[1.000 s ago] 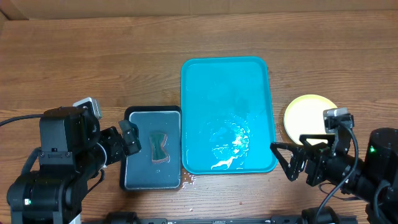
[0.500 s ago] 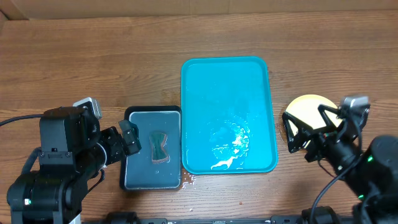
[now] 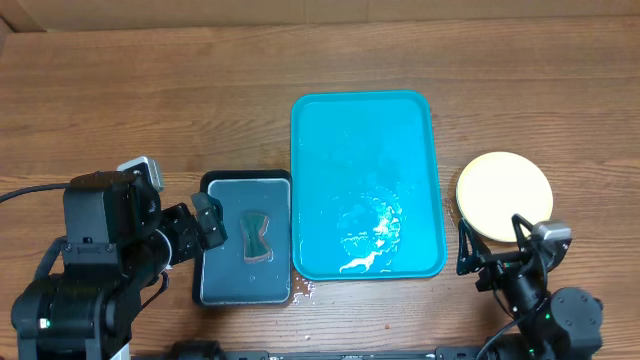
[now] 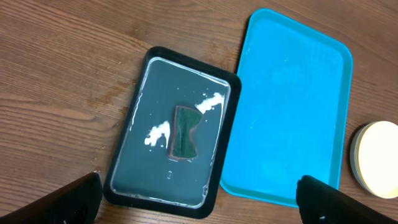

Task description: Clean dirty plates on tray and stack at the side

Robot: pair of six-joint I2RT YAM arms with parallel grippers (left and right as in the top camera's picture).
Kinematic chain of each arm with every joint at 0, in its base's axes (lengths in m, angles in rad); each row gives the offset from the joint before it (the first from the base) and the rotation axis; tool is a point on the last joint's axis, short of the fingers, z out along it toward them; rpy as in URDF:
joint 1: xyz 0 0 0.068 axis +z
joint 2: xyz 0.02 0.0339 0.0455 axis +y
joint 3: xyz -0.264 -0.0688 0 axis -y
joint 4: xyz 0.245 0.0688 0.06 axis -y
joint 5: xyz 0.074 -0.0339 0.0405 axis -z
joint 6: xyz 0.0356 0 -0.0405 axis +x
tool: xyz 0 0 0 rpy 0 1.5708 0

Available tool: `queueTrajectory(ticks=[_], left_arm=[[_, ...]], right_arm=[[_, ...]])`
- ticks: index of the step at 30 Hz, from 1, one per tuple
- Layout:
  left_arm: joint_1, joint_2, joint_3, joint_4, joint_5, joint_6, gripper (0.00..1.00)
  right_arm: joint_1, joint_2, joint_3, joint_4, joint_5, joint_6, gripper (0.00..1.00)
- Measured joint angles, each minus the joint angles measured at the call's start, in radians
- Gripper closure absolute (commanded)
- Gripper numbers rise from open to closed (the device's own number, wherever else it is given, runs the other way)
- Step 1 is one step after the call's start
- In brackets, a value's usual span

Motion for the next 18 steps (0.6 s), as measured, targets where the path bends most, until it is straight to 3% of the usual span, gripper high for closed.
queueTrajectory(ticks=[5, 12, 18], left_arm=[[0.000, 0.000, 0.000, 0.000, 0.000, 0.000, 0.00], [0.000, 0.000, 0.000, -0.001, 0.000, 0.000, 0.00], [0.000, 0.000, 0.000, 0.000, 0.000, 0.000, 0.00]], right_arm=[[-0.012, -0.038, -0.105, 0.181, 0.002, 0.000, 0.00], [-0.023, -0.042, -0.317, 0.590, -0.009, 0.000, 0.00], [-0.023, -0.042, -0.353, 0.586, -0.008, 0.000, 0.00]])
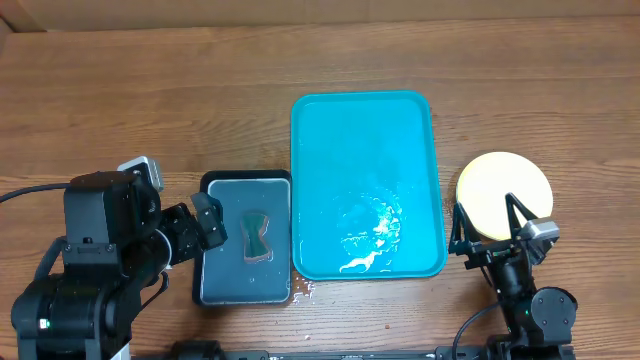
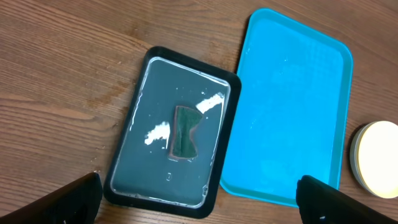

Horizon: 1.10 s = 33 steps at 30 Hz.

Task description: Clean dirty plates on tray and stack at the side

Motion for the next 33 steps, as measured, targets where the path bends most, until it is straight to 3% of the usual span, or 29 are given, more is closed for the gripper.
queueTrajectory(ticks=[27, 29, 33], left_arm=[[0.000, -0.005, -0.007, 0.005, -0.005, 0.002, 0.00], [0.000, -0.032, -0.042, 0.081, -0.023, 0.005, 0.00], [-0.001, -0.195, -0.233, 0.500, -0.017, 0.026, 0.00]], right_arm=[[0.000, 0.000, 0.000, -0.061, 0.000, 0.000, 0.00], [0.000, 0.000, 0.000, -0.061, 0.000, 0.000, 0.00], [0.000, 0.000, 0.000, -0.061, 0.000, 0.000, 0.00]])
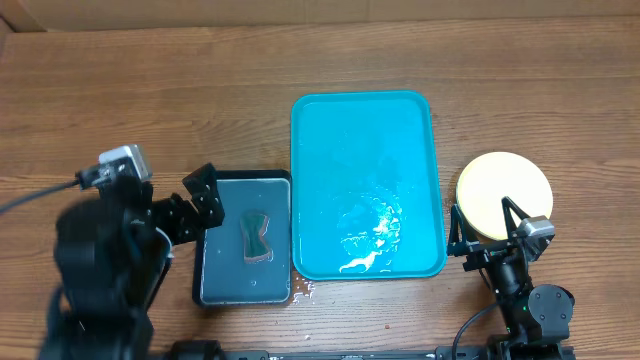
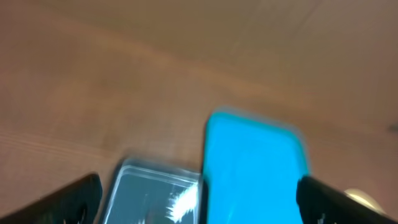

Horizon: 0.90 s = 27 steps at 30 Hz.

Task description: Clean dirty plates on tray and stack at the side

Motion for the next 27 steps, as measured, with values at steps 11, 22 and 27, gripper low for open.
queueTrajectory(ticks=[11, 22, 27], left_arm=[[0.000, -0.500, -0.571, 0.495, 0.039, 0.067, 0.00], [0.000, -0.734, -1.026, 0.806, 0.042, 0.072, 0.00], [0.000, -0.731, -1.143, 0.822, 0.043, 0.009, 0.00]], right_arm=[[0.000, 0.000, 0.000, 0.000, 0.000, 0.000, 0.00], [0.000, 0.000, 0.000, 0.000, 0.000, 0.000, 0.00], [0.000, 0.000, 0.000, 0.001, 0.000, 0.000, 0.00]])
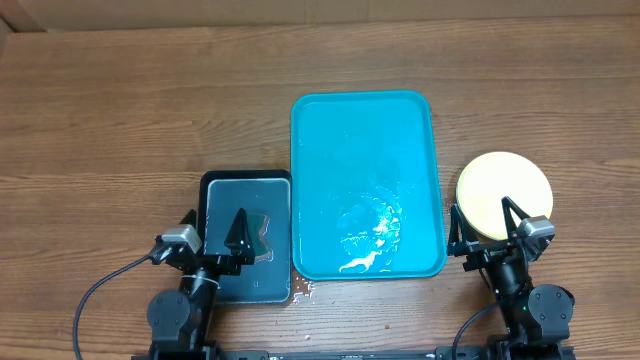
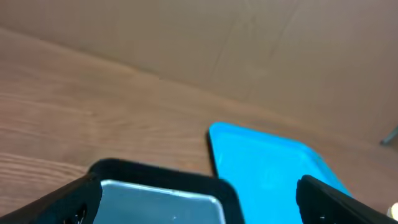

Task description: Clean dirty plates on tray and stack at the side

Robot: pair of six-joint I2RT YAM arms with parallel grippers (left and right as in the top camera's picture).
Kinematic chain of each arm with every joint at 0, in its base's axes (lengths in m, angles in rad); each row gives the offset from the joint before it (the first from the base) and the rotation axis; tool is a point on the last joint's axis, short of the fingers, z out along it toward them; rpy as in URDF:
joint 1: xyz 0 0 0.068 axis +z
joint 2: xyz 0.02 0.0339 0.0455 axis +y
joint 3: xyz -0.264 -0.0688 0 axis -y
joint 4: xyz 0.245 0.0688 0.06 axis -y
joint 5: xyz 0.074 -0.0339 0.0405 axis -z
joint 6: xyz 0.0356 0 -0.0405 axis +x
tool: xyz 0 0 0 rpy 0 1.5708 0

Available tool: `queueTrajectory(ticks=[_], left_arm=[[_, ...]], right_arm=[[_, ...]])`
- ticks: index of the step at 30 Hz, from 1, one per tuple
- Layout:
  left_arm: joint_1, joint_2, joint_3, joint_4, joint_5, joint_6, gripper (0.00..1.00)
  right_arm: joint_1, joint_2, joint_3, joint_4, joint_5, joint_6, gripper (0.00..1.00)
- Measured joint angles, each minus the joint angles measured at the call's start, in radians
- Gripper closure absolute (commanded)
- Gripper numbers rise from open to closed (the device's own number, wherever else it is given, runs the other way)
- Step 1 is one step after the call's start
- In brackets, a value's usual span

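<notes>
The blue tray [image 1: 365, 150] lies mid-table with no plates on it, only puddles of water [image 1: 372, 235]. A pale yellow round plate [image 1: 503, 190] rests on the table to its right. My right gripper [image 1: 487, 232] stands open at the plate's near edge, holding nothing. My left gripper [image 1: 214, 236] stands open and low over the near half of the black tray [image 1: 247, 190]. In the left wrist view its dark fingertips [image 2: 68, 199] frame the black tray [image 2: 155, 180] and the blue tray [image 2: 267, 165].
The black tray holds shallow water and a dark green sponge [image 1: 260, 232], partly hidden by my left finger. A wet patch [image 1: 303, 290] lies on the wooden table near the trays' front corners. A cardboard wall [image 2: 186, 37] stands beyond the table's far edge.
My left arm was raised beside the black tray and is now folded low at the table's near edge, its camera looking level across the table. The right arm has not moved.
At first my left arm stood raised left of the black tray, looking down on the sponge, and my right gripper was open near the plate. Then the right arm sat slightly closer to the plate. Later the left wrist view was blurred and tilted up; now that arm sits low.
</notes>
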Motion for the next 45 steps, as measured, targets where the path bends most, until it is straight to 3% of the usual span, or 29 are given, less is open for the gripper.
queueTrajectory(ticks=[45], left_arm=[[0.000, -0.004, 0.000, 0.002, 0.000, -0.038, 0.00]], right_arm=[[0.000, 0.000, 0.000, -0.002, 0.000, 0.000, 0.00]])
